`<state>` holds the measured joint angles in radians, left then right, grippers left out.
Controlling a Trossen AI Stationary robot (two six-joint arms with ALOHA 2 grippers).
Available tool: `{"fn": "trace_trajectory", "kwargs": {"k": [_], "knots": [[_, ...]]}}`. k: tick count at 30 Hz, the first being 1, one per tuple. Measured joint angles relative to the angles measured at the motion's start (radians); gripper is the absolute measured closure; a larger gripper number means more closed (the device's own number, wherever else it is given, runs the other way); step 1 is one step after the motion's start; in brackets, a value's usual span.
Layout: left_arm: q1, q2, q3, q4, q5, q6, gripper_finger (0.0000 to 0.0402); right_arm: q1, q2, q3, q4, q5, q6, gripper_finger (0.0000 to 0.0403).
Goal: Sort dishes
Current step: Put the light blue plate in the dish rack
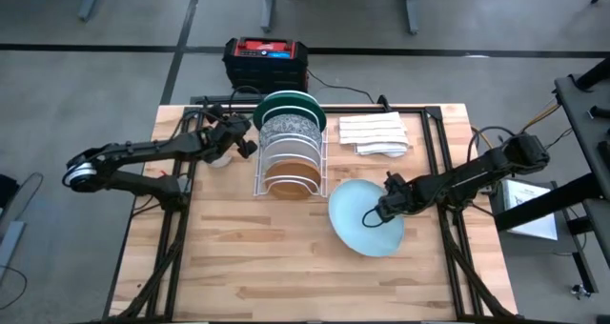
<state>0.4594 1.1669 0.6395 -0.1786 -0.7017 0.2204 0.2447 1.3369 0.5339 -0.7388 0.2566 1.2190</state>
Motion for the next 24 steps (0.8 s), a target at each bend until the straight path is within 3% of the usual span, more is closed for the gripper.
{"fn": "trace_trajectory", "kwargs": {"k": [4, 11, 19, 24], "knots": [[-0.007, -0.048, 0.000, -0.041, 0.000, -0.027, 0.0401, 0.009, 0.002, 0.038, -0.085, 0.025, -0.003, 0.0402], [-0.108, -0.143, 0.028, -0.050, 0.028, -0.047, 0.0401, 0.056, 0.002, 0.132, -0.190, 0.172, -0.034, 0.0403], [-0.268, -0.178, 0.157, -0.041, 0.473, -0.077, 0.0401, 0.120, 0.002, 0.186, -0.208, 0.319, -0.070, 0.0403], [-0.331, -0.129, 0.205, -0.042, 0.528, -0.167, 0.0401, 0.201, 0.002, 0.214, -0.230, 0.508, -0.114, 0.0403]]}}
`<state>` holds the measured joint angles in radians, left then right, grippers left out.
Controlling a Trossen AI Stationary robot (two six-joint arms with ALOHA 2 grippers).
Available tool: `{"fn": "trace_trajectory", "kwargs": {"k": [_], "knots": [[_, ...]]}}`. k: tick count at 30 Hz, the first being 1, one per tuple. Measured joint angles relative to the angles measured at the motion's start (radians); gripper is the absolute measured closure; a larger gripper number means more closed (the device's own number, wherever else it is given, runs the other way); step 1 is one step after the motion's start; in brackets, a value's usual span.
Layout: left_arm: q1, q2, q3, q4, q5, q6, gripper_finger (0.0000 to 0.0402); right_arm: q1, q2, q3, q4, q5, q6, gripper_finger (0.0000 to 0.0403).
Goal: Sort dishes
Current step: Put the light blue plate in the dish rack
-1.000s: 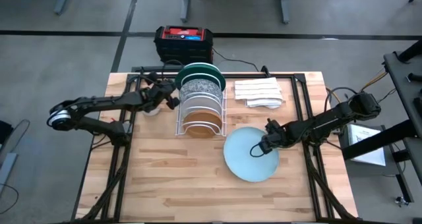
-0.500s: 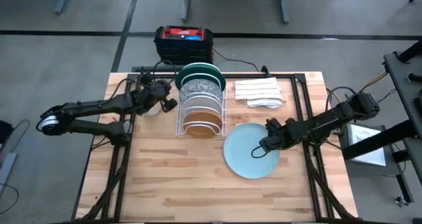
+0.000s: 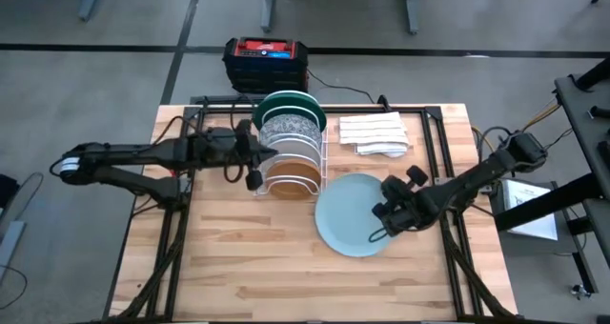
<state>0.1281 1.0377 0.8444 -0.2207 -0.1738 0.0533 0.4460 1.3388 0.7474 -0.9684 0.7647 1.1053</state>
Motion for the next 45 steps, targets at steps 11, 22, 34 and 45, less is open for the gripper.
{"fn": "trace_trajectory", "kwargs": {"k": [11, 22, 34, 45], "knots": [[-0.081, 0.234, 0.130, 0.019, 0.001, -0.067, 0.0401, 0.149, 0.002, 0.064, -0.018, 0.232, -0.191, 0.0403], [-0.093, 0.400, 0.192, 0.011, 0.213, -0.069, 0.0401, 0.243, 0.002, 0.188, -0.021, 0.390, -0.419, 0.0402], [-0.099, 0.403, 0.193, 0.018, 0.331, -0.097, 0.0401, 0.222, -0.005, 0.229, -0.027, 0.281, -0.248, 0.0402], [-0.173, 0.406, 0.191, 0.011, 0.382, -0.005, 0.0401, 0.176, -0.006, 0.172, -0.089, -0.276, 0.374, 0.0402]]}}
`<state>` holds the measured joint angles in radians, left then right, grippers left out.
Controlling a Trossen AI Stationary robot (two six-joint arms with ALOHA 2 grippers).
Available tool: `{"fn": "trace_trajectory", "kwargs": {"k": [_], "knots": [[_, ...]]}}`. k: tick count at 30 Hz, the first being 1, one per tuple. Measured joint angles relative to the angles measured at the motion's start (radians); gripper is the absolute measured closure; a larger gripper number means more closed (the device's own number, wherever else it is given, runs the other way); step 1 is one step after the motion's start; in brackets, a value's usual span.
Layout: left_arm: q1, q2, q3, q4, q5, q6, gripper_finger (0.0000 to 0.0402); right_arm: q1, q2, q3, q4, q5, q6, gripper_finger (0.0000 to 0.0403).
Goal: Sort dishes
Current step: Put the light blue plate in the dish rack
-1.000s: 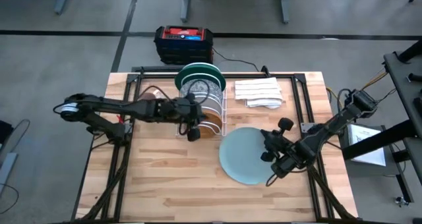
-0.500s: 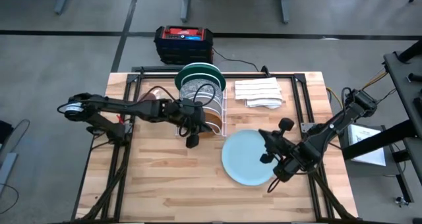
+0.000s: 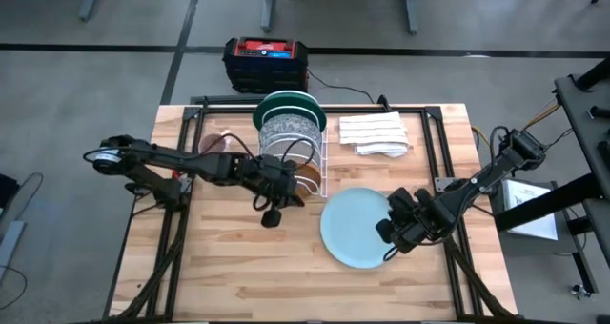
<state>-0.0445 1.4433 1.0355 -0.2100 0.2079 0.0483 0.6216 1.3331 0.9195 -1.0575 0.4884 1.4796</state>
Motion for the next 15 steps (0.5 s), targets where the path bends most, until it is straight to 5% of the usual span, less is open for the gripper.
{"fn": "trace_trajectory", "kwargs": {"k": [7, 15], "knots": [[-0.064, 0.072, -0.003, 0.027, -0.067, 0.090, 0.0402, 0.000, -0.011, -0.088, -0.012, -0.202, 0.096, 0.0389], [-0.161, 0.167, 0.000, 0.090, -0.294, 0.160, 0.0401, 0.032, -0.010, -0.149, 0.001, -0.315, 0.164, 0.0300]]}}
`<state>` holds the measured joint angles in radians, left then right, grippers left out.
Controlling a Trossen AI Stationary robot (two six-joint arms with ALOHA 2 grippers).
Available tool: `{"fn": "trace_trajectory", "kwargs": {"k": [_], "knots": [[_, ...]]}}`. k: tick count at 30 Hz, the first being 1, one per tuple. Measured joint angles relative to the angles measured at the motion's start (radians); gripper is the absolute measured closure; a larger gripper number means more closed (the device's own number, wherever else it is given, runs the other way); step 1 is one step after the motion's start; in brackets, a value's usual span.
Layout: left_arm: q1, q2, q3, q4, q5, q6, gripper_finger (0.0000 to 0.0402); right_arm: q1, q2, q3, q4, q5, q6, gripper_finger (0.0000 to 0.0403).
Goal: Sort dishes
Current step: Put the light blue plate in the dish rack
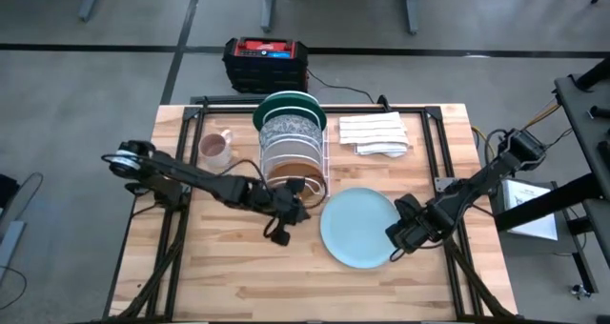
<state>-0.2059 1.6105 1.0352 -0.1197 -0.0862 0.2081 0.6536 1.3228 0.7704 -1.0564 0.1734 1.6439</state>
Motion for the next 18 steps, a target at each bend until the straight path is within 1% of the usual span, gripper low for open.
{"fn": "trace_trajectory", "kwargs": {"k": [2, 5, 9, 14, 18], "knots": [[-0.025, 0.016, 0.001, -0.031, -0.006, -0.018, 0.0401, 0.014, 0.000, -0.011, 0.028, 0.000, 0.013, 0.0274], [-0.057, 0.022, 0.016, -0.162, -0.067, -0.034, 0.0401, 0.047, -0.001, -0.012, 0.037, 0.001, 0.039, 0.0237], [-0.077, 0.004, 0.058, -0.209, -0.114, -0.088, 0.0401, 0.094, 0.000, -0.012, 0.045, 0.010, 0.087, 0.0199], [-0.106, 0.009, 0.076, -0.212, -0.112, -0.136, 0.0401, 0.168, 0.000, -0.015, 0.055, 0.012, 0.180, 0.0165], [-0.146, 0.022, 0.078, -0.201, -0.115, -0.168, 0.0401, 0.229, 0.010, -0.045, 0.123, 0.038, 0.265, 0.0152]]}}
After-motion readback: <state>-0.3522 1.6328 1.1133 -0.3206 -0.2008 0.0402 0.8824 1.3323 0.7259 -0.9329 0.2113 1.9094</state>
